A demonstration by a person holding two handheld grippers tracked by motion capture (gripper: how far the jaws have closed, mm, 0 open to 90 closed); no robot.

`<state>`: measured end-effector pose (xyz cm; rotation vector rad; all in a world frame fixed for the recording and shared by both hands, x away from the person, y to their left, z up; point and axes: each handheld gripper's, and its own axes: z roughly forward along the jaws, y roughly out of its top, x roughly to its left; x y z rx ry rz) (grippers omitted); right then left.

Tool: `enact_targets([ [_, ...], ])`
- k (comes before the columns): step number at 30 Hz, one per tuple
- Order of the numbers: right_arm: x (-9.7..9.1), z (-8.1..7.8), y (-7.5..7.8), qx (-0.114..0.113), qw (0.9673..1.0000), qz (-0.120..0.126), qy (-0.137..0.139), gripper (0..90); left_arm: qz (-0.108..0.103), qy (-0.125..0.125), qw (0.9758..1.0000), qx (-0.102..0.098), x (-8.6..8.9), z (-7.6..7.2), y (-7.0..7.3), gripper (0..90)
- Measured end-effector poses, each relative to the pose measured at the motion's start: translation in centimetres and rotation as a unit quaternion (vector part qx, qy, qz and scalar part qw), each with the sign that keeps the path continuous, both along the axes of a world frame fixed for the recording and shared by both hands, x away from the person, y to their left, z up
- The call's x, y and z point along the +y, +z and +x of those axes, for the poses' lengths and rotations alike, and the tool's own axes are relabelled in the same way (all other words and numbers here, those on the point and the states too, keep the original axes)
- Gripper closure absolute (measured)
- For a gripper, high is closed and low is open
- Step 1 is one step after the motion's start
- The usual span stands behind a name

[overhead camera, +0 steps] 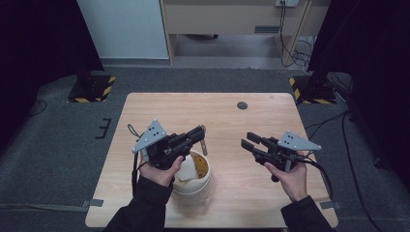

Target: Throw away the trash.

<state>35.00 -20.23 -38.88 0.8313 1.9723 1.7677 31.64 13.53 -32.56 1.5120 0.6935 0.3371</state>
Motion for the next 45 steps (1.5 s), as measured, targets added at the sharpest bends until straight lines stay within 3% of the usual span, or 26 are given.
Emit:
enact_targets([
  [3,-1.6,0.5,-1.5,0.017,0.9992,-0.021,-0.031,52.5,0.015,-0.001,0.9999,0.006,0.2,-0.1,-0.7,83.8],
  [7,-3.7,1.3,-3.3,0.04,0.9964,-0.025,-0.07,48.4,0.031,-0.005,0.9992,0.022,0.5,-0.1,-2.0,83.8],
  [15,-5.2,2.2,-5.4,0.067,0.9917,-0.046,-0.099,43.5,0.053,-0.017,0.9974,0.045,0.4,-0.1,-3.8,83.2],
  [21,-5.6,2.4,-6.0,0.075,0.9901,-0.053,-0.106,40.8,0.02,-0.005,0.9994,0.027,1.1,-0.5,-3.3,67.3],
  [23,-5.8,2.5,-6.2,0.079,0.9893,-0.055,-0.11,40.2,0.009,-0.001,0.9997,0.021,1.7,-0.7,-2.9,65.6],
  [27,-6.4,2.6,-6.6,0.083,0.9873,-0.058,-0.122,36.7,-0.003,0.021,0.9998,0.006,3.5,-1.2,-2.5,60.6],
  [31,-7.1,2.8,-7.1,0.093,0.9839,-0.061,-0.139,30.1,-0.006,0.048,0.9988,0.008,5.9,-1.6,-3.3,56.8],
  [36,-7.5,3.2,-7.7,0.108,0.98,-0.071,-0.151,23.8,0.009,0.102,0.9945,0.018,8.7,-0.8,-5.5,50.9],
  [38,-7.7,3.3,-7.9,0.112,0.9787,-0.073,-0.156,21.8,0.031,0.131,0.9907,0.021,9.6,-0.2,-6.7,49.0],
  [43,-8.0,3.5,-8.3,0.115,0.9769,-0.081,-0.161,19.7,0.065,0.167,0.9825,0.05,11.3,1.2,-9.4,43.6],
  [45,-8.1,3.7,-8.6,0.119,0.9759,-0.084,-0.163,19.4,0.086,0.179,0.9781,0.061,12.0,1.9,-10.8,40.4],
])
